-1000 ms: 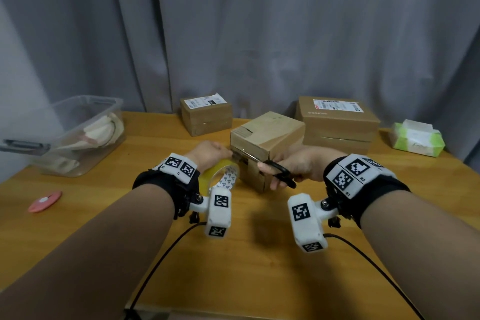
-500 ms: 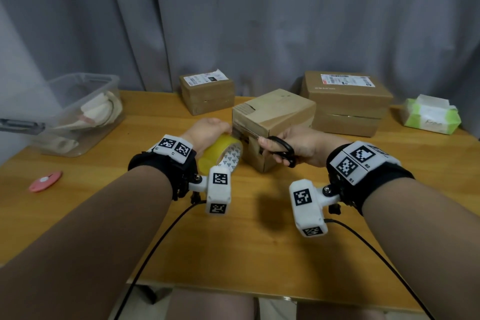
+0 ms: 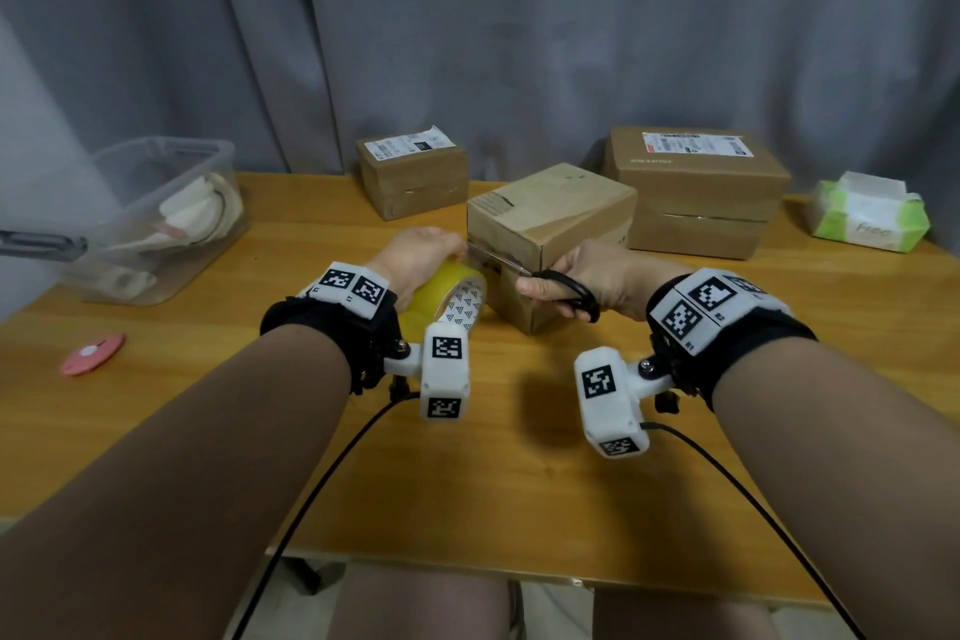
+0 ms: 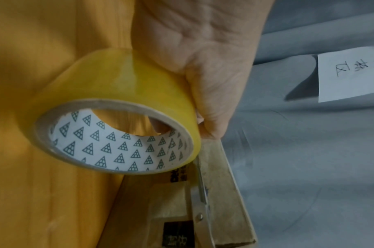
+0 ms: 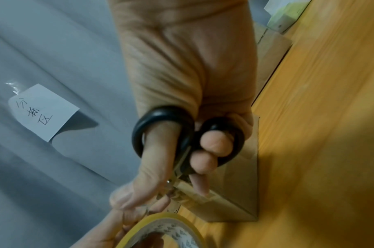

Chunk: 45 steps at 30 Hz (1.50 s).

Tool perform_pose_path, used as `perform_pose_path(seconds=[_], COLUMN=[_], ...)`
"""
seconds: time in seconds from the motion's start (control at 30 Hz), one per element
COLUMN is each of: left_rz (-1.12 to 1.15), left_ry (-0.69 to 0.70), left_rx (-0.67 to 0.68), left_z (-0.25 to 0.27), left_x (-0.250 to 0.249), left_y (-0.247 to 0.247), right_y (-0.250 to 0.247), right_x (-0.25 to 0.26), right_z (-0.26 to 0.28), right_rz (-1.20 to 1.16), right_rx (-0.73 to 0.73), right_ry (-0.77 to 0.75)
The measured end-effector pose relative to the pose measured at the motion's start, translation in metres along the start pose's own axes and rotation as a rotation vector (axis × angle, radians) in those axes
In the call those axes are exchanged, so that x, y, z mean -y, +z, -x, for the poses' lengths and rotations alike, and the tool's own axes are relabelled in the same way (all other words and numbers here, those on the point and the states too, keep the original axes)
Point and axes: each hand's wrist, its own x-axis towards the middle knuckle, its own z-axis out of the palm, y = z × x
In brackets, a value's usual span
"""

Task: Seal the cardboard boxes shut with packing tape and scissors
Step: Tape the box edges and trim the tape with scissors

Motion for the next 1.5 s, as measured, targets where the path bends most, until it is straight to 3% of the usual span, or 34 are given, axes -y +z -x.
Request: perform_pose_path(seconds=[0.23, 0.37, 0.43, 0.57, 0.63, 0.7, 0.8, 0.9, 1.03, 1.13, 1.23, 1.3, 1.4, 1.5], left_rz=[-0.083, -0.11, -0.135, -0.199, -0.232, -0.243, -0.237, -0.196, -0.197, -0.229, -0.238, -0.253, -0.23, -0.24], left_ry=[-0.024, 0.098, 0.176, 0.234, 0.245, 0.251, 0.239, 0.22, 0.261, 0.305, 0.337, 0.379, 0.451, 0.485], left_rx=[-0.015, -0.051, -0.062, -0.044, -0.035, -0.046, -0.066, -0.075, -0.084, -0.032, 0.058, 0.117, 0.152, 0.179], left_z=[0.008, 0.013, 0.014, 0.007, 0.005, 0.003, -0.001, -0.004, -0.005, -0.002, 0.004, 0.007, 0.01, 0.013], left_x=[0.004, 0.019, 0.024, 0.027, 0.027, 0.028, 0.029, 0.031, 0.027, 0.025, 0.021, 0.011, -0.01, -0.028], left_y=[-0.008, -0.017, -0.02, -0.026, -0.028, -0.029, -0.03, -0.034, -0.03, -0.018, -0.008, -0.009, -0.019, -0.027], right_y=[0.015, 0.031, 0.03, 0.023, 0.02, 0.019, 0.032, 0.044, 0.036, 0.016, -0.002, -0.011, -0.022, -0.029], right_x=[-0.007, -0.006, 0.001, 0.039, 0.06, 0.072, 0.075, 0.072, 0.064, 0.049, 0.031, 0.024, 0.021, 0.027], right_z=[0.007, 0.013, 0.013, 0.007, -0.006, -0.03, -0.06, -0.069, -0.058, -0.042, -0.023, -0.013, -0.008, -0.008], right_rz=[0.398, 0.641, 0.617, 0.554, 0.567, 0.617, 0.846, 0.949, 1.0, 1.003, 0.862, 0.647, 0.219, -0.062], right_rx=[0.011, -0.039, -0.189, -0.619, -0.722, -0.617, -0.338, -0.386, -0.378, -0.288, -0.209, -0.165, -0.103, -0.142], right_ry=[0.115, 0.063, 0.0, -0.283, -0.38, -0.361, -0.094, 0.063, -0.04, -0.192, -0.353, -0.431, -0.409, -0.387])
